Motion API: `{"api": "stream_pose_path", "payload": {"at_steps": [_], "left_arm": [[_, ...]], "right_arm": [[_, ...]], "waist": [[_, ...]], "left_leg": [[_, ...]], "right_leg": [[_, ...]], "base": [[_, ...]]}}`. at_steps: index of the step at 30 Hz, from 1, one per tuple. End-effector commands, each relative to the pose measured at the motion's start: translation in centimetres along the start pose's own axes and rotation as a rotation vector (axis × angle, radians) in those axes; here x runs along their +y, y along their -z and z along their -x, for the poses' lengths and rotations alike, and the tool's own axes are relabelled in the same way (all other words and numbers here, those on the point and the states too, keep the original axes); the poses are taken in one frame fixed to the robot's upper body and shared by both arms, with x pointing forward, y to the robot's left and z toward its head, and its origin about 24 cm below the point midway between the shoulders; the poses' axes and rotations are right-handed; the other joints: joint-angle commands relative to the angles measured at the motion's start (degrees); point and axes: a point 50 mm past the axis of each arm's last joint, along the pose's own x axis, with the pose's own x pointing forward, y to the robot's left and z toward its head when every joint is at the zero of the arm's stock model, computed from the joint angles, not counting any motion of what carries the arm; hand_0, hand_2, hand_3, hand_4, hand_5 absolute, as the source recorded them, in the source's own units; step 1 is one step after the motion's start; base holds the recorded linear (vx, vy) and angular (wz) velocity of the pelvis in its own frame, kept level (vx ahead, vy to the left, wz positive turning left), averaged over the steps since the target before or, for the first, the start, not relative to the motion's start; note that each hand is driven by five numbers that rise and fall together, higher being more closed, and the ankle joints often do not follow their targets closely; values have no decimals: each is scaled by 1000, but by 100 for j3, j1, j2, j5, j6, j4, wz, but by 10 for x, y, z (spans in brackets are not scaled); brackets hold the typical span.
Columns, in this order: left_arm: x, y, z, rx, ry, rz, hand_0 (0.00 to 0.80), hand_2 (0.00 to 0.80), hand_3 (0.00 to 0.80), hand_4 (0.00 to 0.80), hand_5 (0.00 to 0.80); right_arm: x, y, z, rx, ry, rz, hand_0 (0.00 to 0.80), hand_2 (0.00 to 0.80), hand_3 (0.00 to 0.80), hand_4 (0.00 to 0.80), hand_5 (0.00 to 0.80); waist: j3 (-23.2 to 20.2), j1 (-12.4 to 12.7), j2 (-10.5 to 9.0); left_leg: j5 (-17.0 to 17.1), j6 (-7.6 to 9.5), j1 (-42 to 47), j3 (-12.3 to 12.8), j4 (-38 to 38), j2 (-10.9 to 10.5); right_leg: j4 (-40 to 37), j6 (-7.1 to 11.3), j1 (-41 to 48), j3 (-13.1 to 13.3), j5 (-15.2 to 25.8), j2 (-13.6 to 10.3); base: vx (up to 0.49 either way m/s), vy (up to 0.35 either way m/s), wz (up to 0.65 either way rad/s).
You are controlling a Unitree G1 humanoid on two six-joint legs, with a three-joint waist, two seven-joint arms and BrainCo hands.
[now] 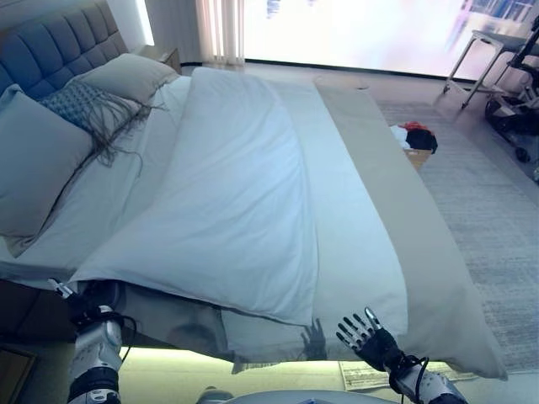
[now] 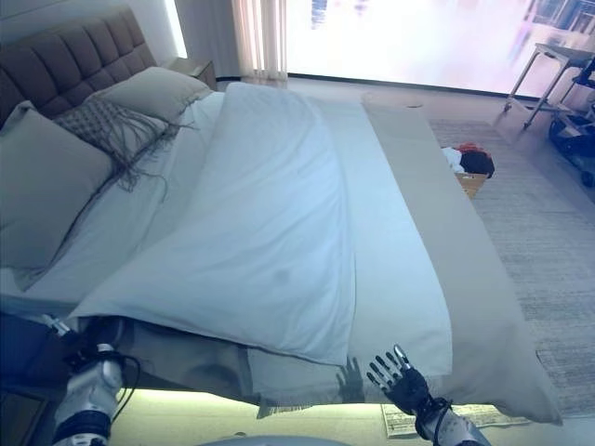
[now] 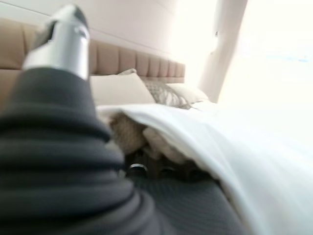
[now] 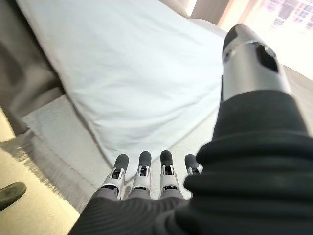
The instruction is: Make the bed neatly
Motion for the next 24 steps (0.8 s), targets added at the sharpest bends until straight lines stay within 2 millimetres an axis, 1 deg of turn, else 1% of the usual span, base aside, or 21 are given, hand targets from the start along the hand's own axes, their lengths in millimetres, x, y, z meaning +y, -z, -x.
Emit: {"api": "stream_pose_path", "payload": {"at_steps": [1, 2, 3, 6, 9, 11, 15, 17, 18, 20, 21, 24], "left_arm": [[-92, -118, 5, -423, 299, -47, 0, 0, 0, 0, 0], [-92, -125, 9, -449, 289, -43, 0, 0, 0, 0, 0], [-90, -137, 15, -490, 272, -41, 0, 0, 0, 0, 0], [-82, -160, 29, -561, 224, -26, 0, 0, 0, 0, 0], [-63, -180, 46, -633, 119, 3, 0, 0, 0, 0, 0], [-52, -187, 54, -669, 62, 17, 0, 0, 0, 0, 0], [-41, -200, 69, -714, -22, 30, 0, 0, 0, 0, 0], [-37, -203, 74, -699, -35, 20, 0, 0, 0, 0, 0], [-36, -204, 75, -681, -24, 12, 0, 0, 0, 0, 0], [-34, -200, 75, -637, -12, 2, 0, 0, 0, 0, 0], [-32, -197, 72, -617, -14, 1, 0, 0, 0, 0, 0], [-26, -175, 57, -523, -12, 4, 0, 0, 0, 0, 0]], "right_arm": [[0, -29, 3, -129, -17, -56, 0, 0, 0, 0, 0], [-1, -30, 4, -138, -15, -62, 0, 0, 0, 0, 0], [-3, -32, 6, -150, -10, -70, 0, 0, 0, 0, 0], [-8, -37, 10, -172, 4, -90, 0, 0, 0, 0, 0], [-14, -41, 15, -184, 17, -101, 0, 0, 0, 0, 0], [-14, -43, 16, -186, 18, -99, 0, 0, 0, 0, 0], [-14, -51, 18, -198, 23, -94, 0, 0, 0, 0, 0], [-15, -54, 21, -204, 24, -89, 0, 0, 0, 0, 0], [-17, -55, 22, -204, 27, -87, 0, 0, 0, 0, 0], [-20, -54, 24, -198, 38, -82, 0, 0, 0, 0, 0], [-20, -53, 24, -195, 43, -79, 0, 0, 0, 0, 0], [-16, -51, 19, -197, 25, -73, 0, 0, 0, 0, 0]], "waist": [[-301, 673, 180], [-306, 701, 180], [-311, 743, 184], [-330, 792, 190], [-323, 851, 173], [-318, 862, 147], [-282, 906, 90], [-254, 917, 60], [-247, 931, 42], [-202, 967, -5], [-181, 982, -26], [-18, 1052, -152]], "left_leg": [[-214, 344, -358, 9, 324, -375], [-206, 342, -370, -13, 310, -379], [-197, 337, -381, -38, 293, -383], [-184, 326, -391, -92, 243, -386], [-178, 319, -415, -141, 209, -391], [-174, 313, -446, -159, 218, -392], [-243, 297, -441, -168, 253, -361], [-225, 307, -476, -174, 279, -356], [-271, 295, -454, -173, 280, -341], [-297, 288, -484, -169, 320, -327], [-310, 287, -510, -177, 345, -324], [-375, 273, -690, -250, 523, -300]], "right_leg": [[476, 348, -23, -136, -87, -832], [469, 352, -23, -151, -85, -827], [461, 353, -21, -177, -86, -822], [449, 361, -12, -222, -106, -804], [451, 367, -25, -262, -133, -784], [459, 372, -40, -289, -142, -783], [472, 369, -36, -311, -236, -766], [464, 349, -68, -331, -214, -764], [471, 354, -55, -328, -258, -757], [487, 345, -58, -350, -277, -764], [508, 341, -76, -358, -285, -771], [664, 332, -215, -385, -318, -799]], "base": [[0, 0, 0], [0, 0, 0], [0, 0, 0], [0, 0, 0], [-15, 5, -4], [-9, 17, -8], [-10, 46, -3], [4, 72, 5], [28, 64, 9], [-4, 56, 1], [-44, 47, -1], [-88, -10, 10]]}}
